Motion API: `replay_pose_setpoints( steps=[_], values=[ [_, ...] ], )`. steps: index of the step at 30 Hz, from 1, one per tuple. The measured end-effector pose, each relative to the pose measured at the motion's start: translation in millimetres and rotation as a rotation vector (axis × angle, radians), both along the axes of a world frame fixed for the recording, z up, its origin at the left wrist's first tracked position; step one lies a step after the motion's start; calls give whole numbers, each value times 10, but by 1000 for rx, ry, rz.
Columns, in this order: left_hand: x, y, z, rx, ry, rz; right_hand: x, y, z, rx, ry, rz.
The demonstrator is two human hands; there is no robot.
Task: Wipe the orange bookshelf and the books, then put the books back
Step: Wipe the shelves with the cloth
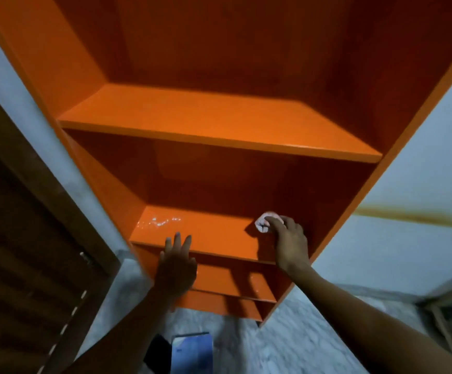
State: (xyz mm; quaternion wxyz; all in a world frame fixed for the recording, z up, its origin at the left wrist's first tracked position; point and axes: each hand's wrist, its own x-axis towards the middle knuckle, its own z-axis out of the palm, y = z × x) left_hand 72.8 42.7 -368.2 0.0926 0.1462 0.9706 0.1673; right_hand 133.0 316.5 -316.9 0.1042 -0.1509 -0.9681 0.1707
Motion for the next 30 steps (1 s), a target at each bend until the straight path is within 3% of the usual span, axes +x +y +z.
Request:
replay_pose_setpoints(
  steps=[3,7,13,16,18,20,23,26,30],
  values=[
    [-95,-126,-265,-18,-9,-26,-130,-41,-365,-31,-246,-82],
    [-57,-243,-544,41,96,-46,-122,-209,-665,41,-175,-87],
    [16,-155,-512,216,125,46,26,-608,-879,158,-49,319],
    [-7,-254,-508,163,148,-16,38,-767,-828,78,-8,555],
    [-12,-314,-482,132,156,-42,17,-827,-777,-120,-31,731],
    [-11,-356,-452,124,172,-47,-11,-819,-718,-319,-7,778],
    [-2,-395,-454,104,191,-69,-96,-583,-574,-387,97,580],
    [6,-392,-489,82,175,-72,-303,-165,-460,-264,208,266],
    [15,-375,-547,80,161,-21,-604,172,-486,-196,-117,18]
  ],
)
